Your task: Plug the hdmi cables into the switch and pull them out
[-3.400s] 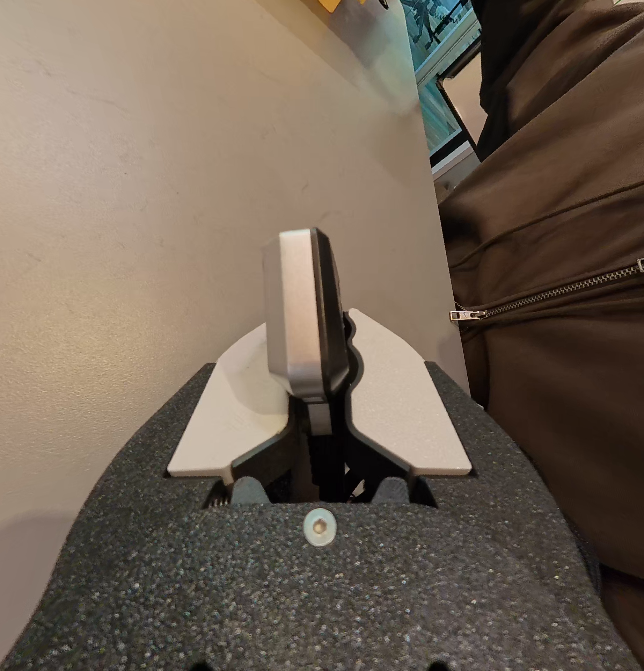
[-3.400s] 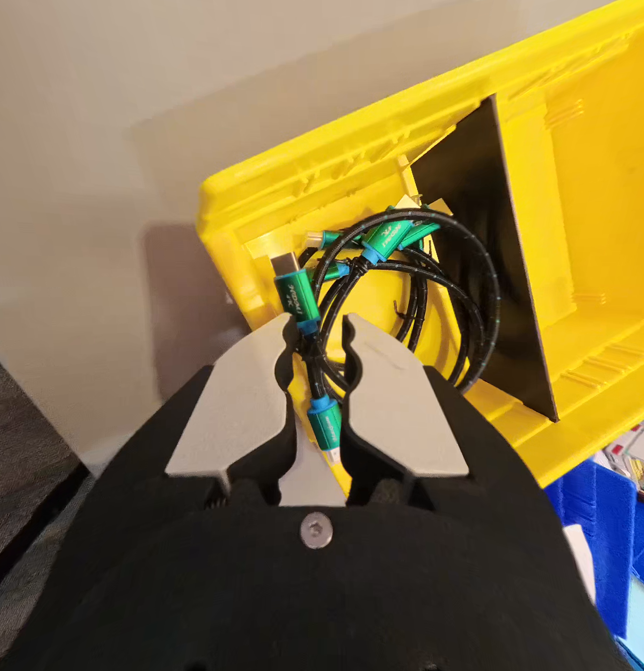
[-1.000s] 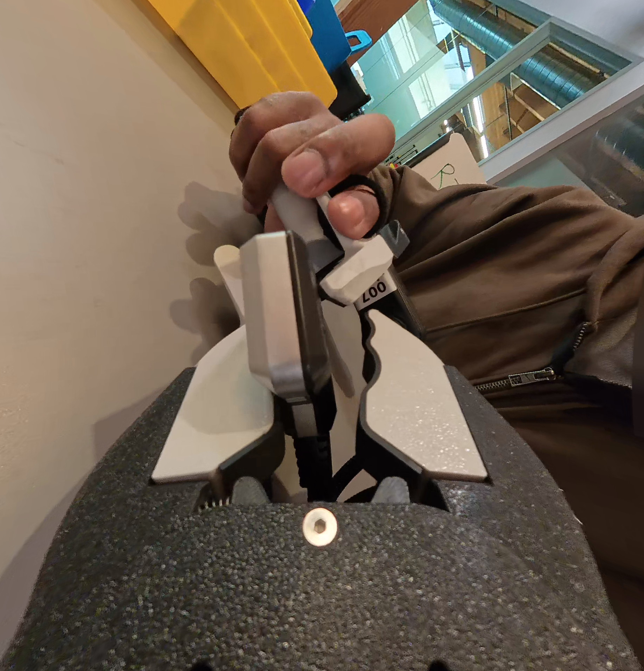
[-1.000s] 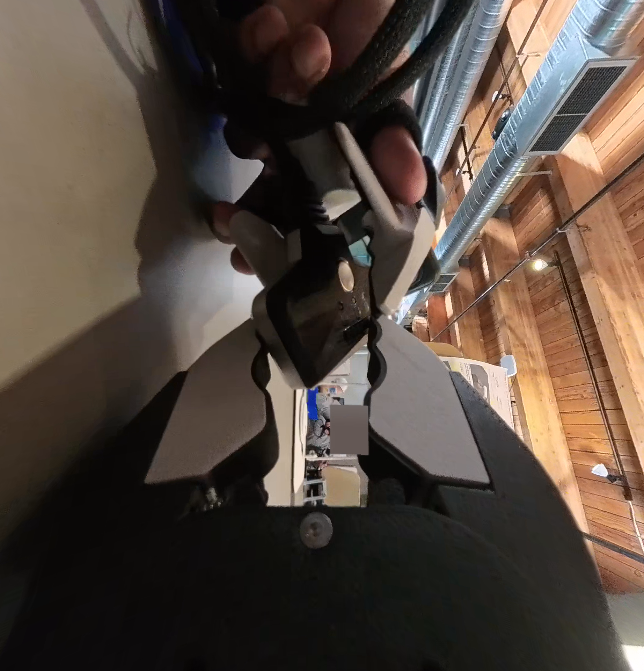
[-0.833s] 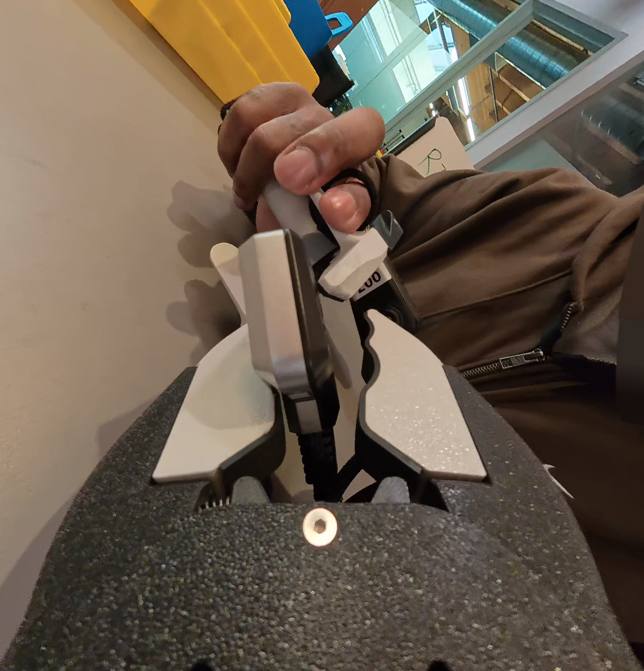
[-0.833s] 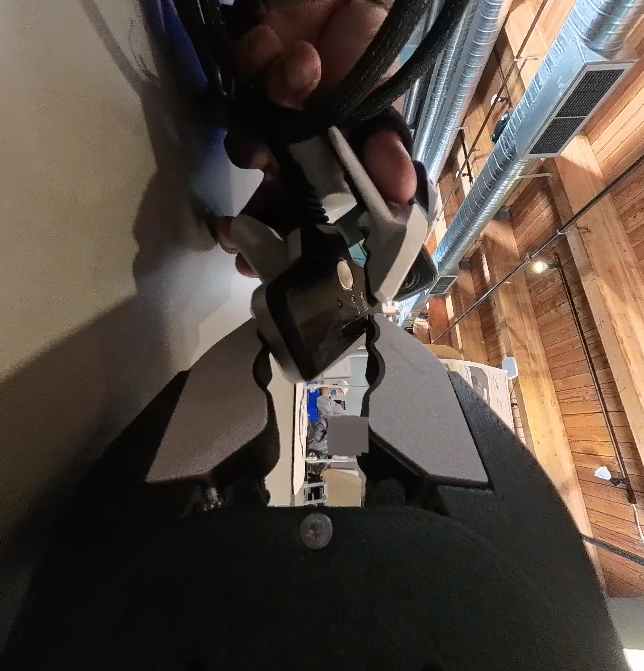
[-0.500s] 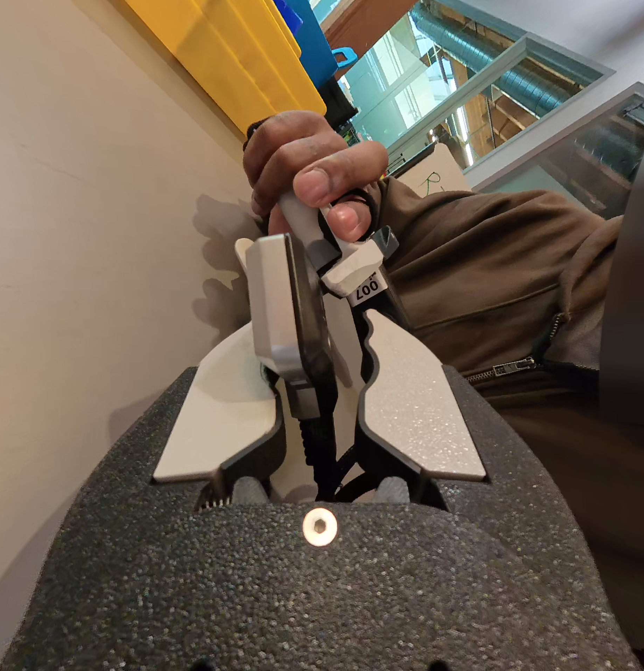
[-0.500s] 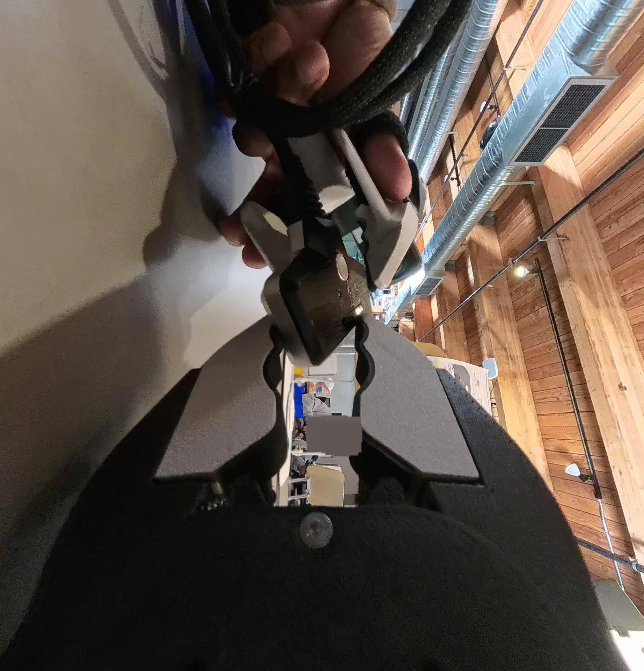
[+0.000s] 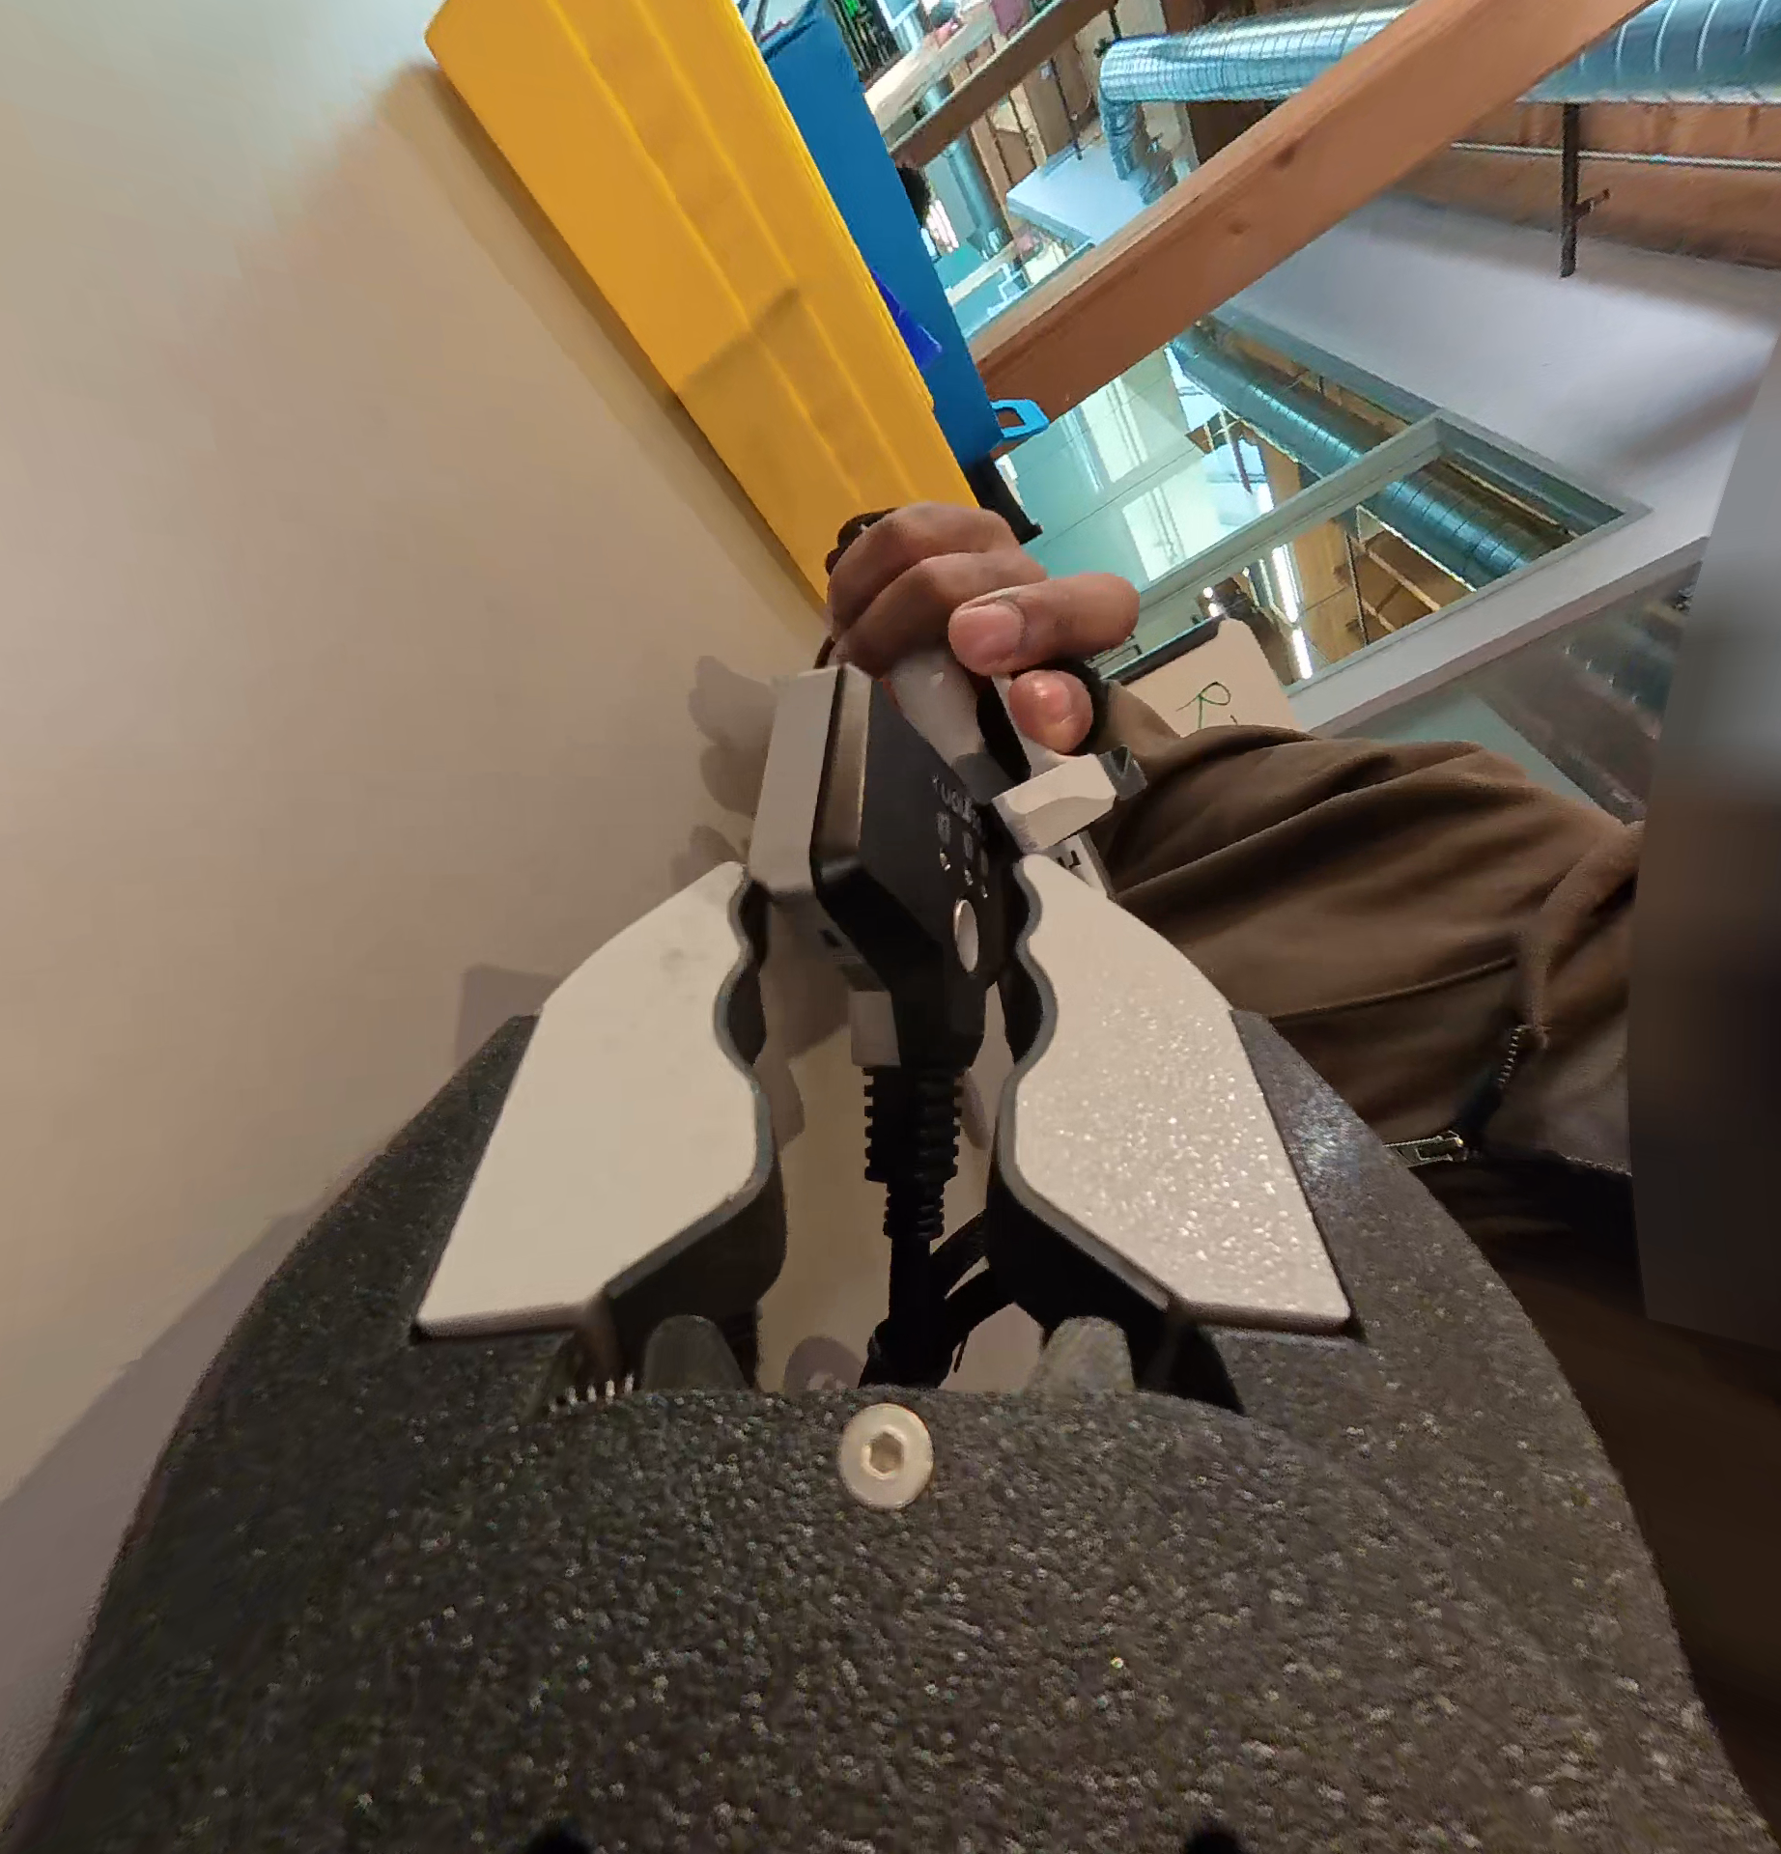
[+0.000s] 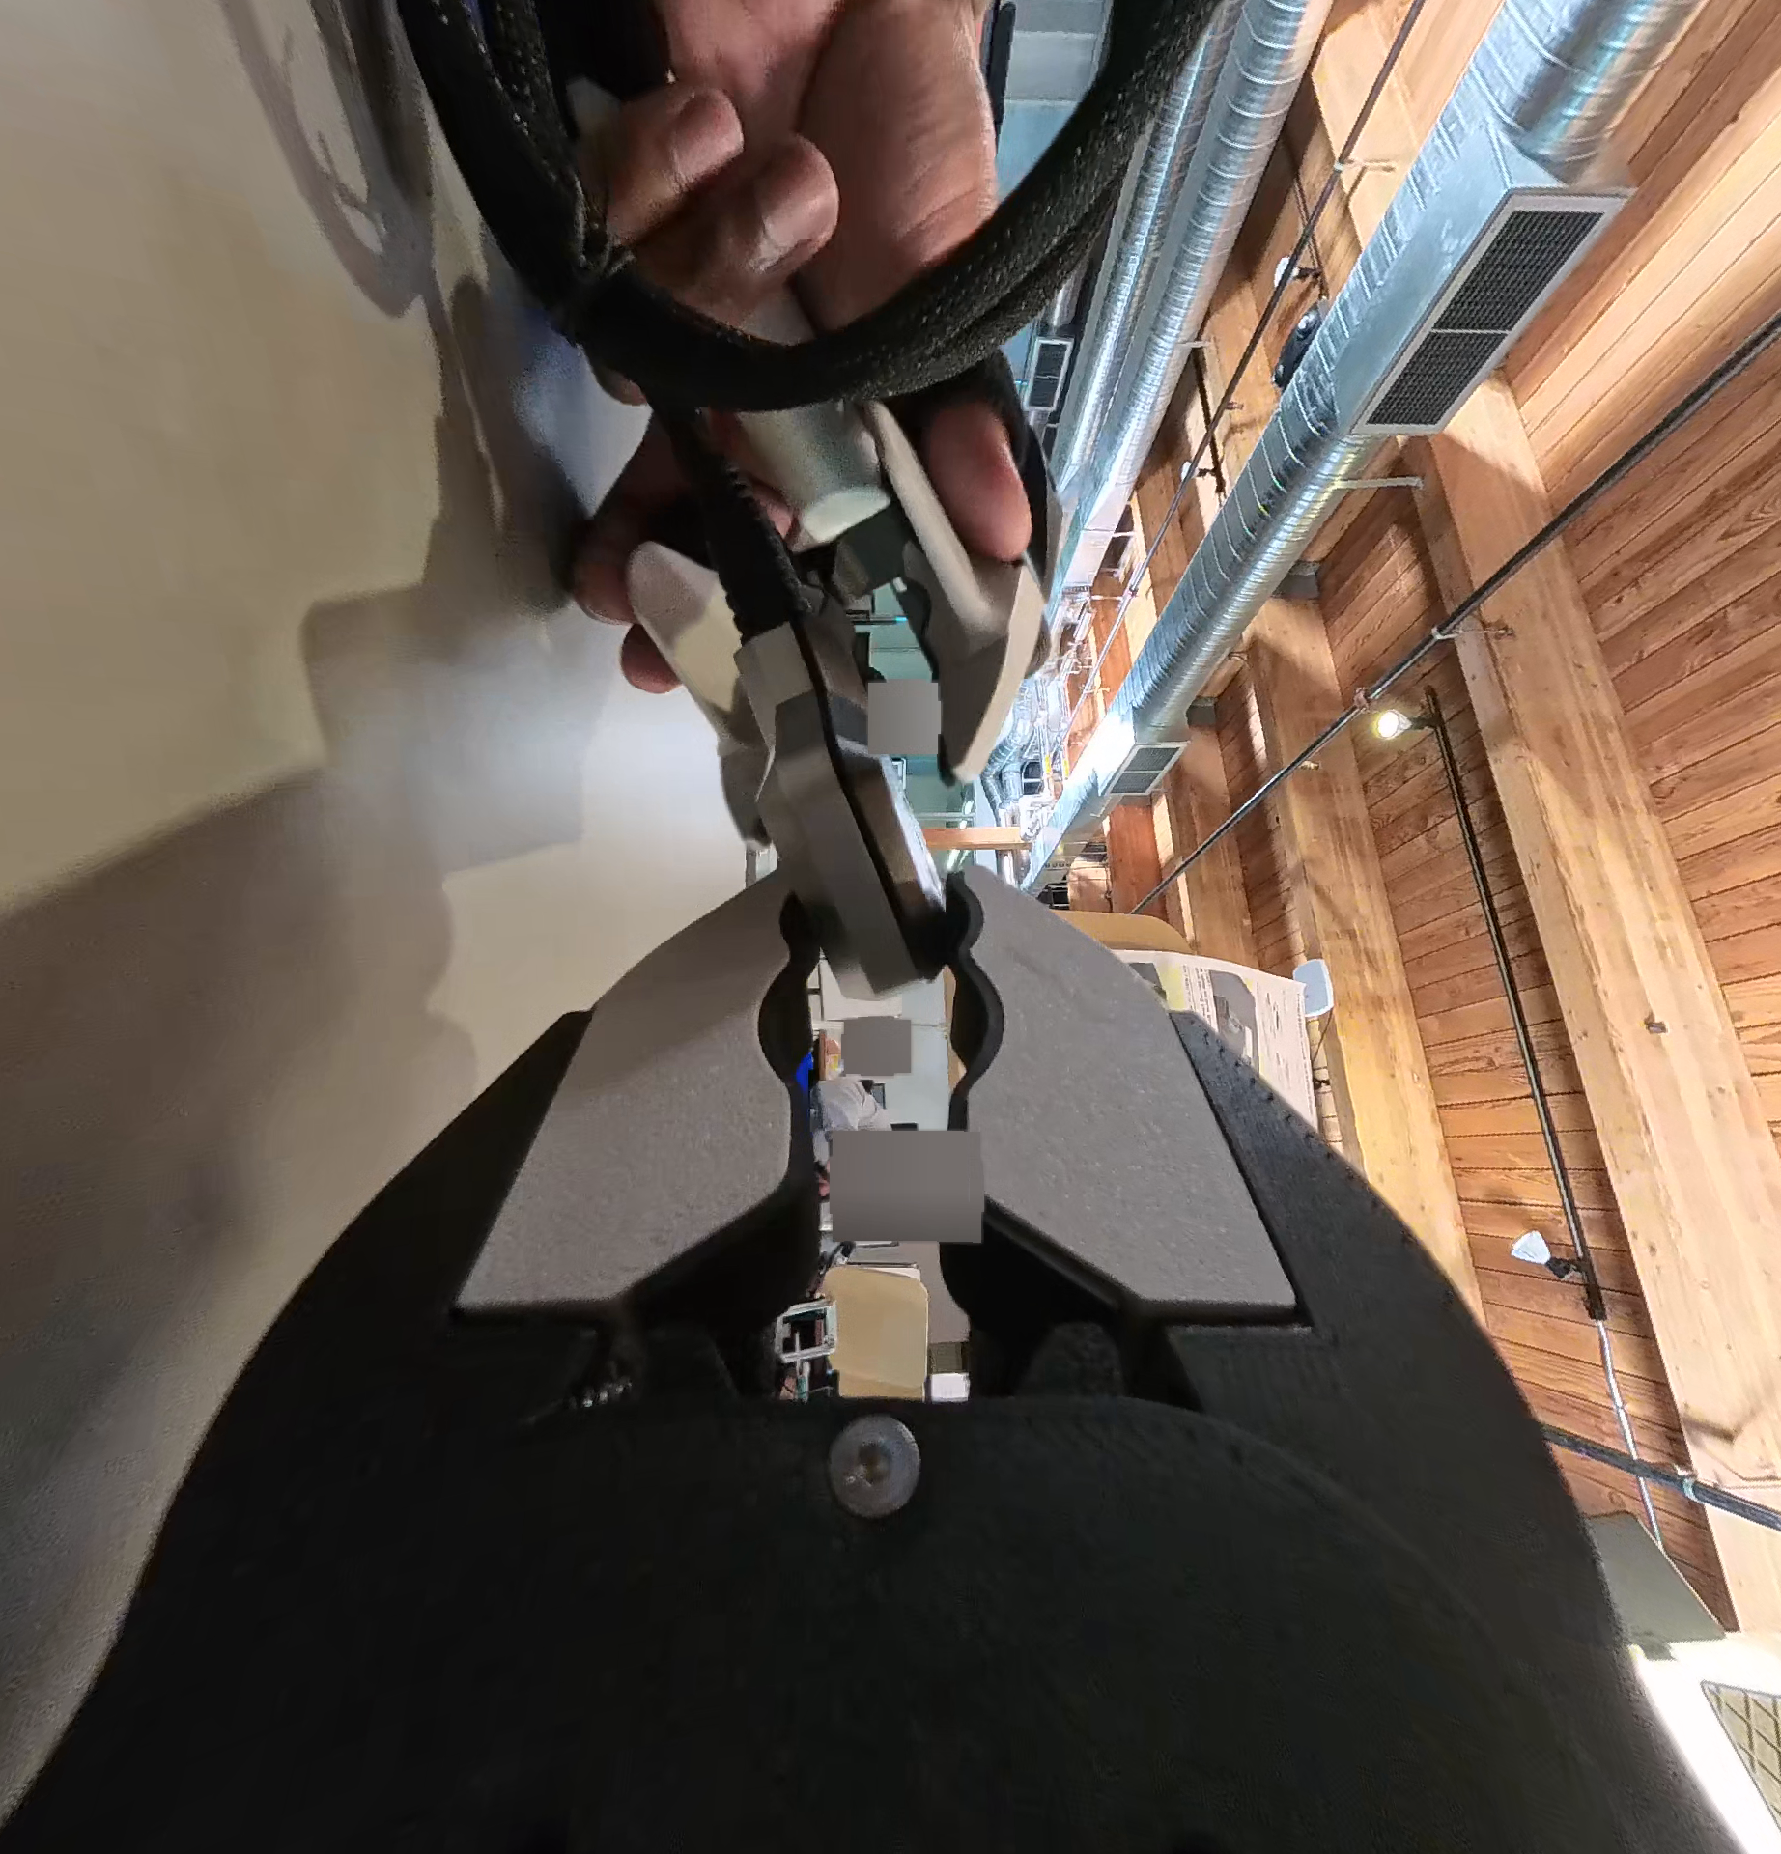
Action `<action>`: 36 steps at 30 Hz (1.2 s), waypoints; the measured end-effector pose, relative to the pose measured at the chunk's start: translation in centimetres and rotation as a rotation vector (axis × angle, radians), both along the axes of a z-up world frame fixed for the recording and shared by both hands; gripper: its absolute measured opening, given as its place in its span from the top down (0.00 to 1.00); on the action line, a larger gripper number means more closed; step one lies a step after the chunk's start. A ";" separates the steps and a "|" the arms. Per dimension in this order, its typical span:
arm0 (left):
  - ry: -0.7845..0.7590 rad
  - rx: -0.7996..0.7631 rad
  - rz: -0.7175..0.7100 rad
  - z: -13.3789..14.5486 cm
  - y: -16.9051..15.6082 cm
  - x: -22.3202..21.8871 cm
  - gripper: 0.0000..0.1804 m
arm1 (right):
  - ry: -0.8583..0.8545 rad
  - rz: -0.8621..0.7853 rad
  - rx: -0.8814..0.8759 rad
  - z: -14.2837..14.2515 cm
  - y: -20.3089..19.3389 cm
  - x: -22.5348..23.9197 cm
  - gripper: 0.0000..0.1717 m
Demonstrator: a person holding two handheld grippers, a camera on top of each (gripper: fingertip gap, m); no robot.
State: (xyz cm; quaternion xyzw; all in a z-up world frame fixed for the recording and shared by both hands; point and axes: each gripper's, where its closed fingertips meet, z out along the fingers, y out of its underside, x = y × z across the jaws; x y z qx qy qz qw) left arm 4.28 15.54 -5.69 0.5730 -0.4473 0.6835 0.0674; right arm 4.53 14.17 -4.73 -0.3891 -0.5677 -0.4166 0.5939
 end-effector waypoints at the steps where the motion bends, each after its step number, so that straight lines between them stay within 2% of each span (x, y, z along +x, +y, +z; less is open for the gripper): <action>1: 0.001 -0.007 0.000 0.0 -0.2 0.1 0.79 | 0.000 0.002 0.006 0.0 0.0 -0.1 0.86; 6: -0.016 -0.067 -0.030 0.5 -1.0 0.1 0.87 | -0.038 0.003 0.031 -0.2 0.0 -0.2 0.84; 10: -0.010 -0.100 -0.015 0.6 -1.6 0.7 0.88 | -0.080 0.036 0.025 -1.0 -0.1 -1.2 0.81; 15: -0.005 -0.091 -0.021 0.5 -2.2 0.9 0.87 | -0.086 0.017 0.050 -0.7 0.1 -1.5 0.83; 18: -0.025 -0.051 0.038 0.5 -0.7 1.0 0.85 | -0.078 -0.006 0.048 -0.3 0.3 -1.1 0.85; 24: -0.075 0.069 0.272 0.9 5.9 0.2 0.86 | -0.066 -0.075 0.016 0.0 -0.1 1.0 0.86; 30: -0.070 0.094 0.324 0.5 8.1 -0.5 0.86 | -0.013 -0.247 0.057 3.4 -0.4 5.9 0.87; 36: -0.031 0.142 0.295 -0.3 7.6 -0.4 0.86 | 0.069 -0.511 0.106 9.7 -3.6 13.5 0.86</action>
